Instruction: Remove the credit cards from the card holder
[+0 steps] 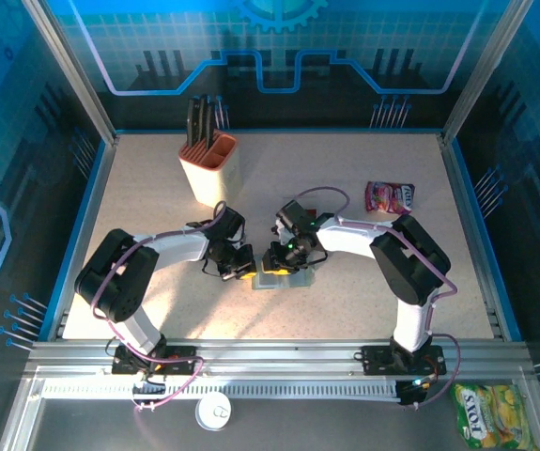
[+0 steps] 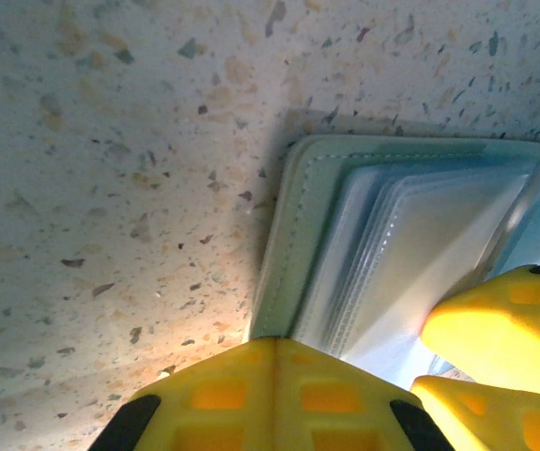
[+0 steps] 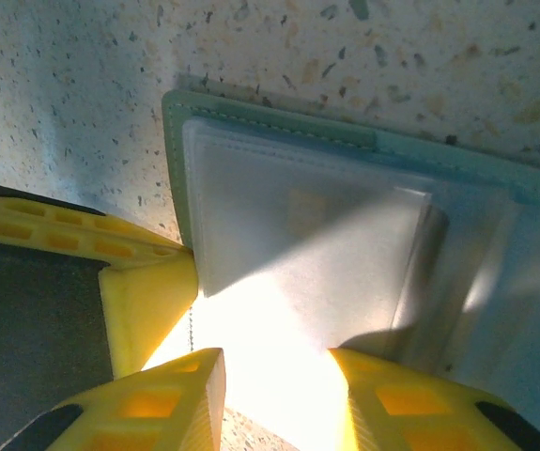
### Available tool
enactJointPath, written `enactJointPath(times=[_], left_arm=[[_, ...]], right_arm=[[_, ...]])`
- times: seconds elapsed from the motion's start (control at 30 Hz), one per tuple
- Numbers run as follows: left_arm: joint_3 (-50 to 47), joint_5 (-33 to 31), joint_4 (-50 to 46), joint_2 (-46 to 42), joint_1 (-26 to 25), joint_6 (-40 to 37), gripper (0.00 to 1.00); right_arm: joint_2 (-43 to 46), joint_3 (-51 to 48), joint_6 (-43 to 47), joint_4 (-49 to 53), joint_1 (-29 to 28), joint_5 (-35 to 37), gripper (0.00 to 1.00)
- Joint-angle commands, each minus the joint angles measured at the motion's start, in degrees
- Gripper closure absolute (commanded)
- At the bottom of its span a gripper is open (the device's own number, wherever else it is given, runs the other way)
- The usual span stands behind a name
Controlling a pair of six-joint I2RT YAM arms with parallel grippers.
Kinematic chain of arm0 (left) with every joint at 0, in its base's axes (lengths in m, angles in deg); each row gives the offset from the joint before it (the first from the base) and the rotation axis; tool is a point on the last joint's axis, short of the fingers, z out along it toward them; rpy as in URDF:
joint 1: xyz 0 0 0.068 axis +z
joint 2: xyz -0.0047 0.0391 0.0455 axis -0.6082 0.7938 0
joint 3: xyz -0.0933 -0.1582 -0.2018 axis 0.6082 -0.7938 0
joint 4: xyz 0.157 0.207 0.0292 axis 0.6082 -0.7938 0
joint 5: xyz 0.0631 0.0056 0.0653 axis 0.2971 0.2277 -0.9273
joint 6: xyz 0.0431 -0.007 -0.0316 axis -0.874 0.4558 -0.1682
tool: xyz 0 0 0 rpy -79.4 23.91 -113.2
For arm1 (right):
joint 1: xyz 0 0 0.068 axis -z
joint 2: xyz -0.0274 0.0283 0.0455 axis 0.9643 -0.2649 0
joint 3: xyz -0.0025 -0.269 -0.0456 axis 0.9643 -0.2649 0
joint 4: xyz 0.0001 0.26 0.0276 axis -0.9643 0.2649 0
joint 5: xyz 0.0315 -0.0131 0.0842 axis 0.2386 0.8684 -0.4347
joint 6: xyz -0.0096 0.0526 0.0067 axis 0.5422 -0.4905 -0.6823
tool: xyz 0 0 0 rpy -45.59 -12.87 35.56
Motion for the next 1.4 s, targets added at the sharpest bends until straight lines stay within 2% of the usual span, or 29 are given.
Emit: enactJointPath(times=[0.0,0.17,0.73,1.13,1.37], left_arm=[[-1.12,-0.58,-0.81,0.16,0.33,-1.22,1.0],[-0.97,-0.8,-1.29,0.06,0.42,-1.36,1.0],[0.04,-1.6,-2.5,0.1,0.72,-1.88,1.0],[1.25,-1.97,-2.57,-4.97,0.76,0.1,1.0],[0.08,2.75,3.85,-6.06,0.38,5.05,0.96]], right_arm=[[-0.97,0.63,1.04,2.75,-0.72,2.28,0.65],[0.96,-0.24,1.29,3.41,-0.47,4.01,0.65],[3.46,-3.18,2.27,2.93,1.49,2.93,0.65],[5.26,-6.3,1.22,-1.63,2.89,0.59,0.65],[5.8,-9.34,-0.47,-6.24,4.22,-2.24,0.65]])
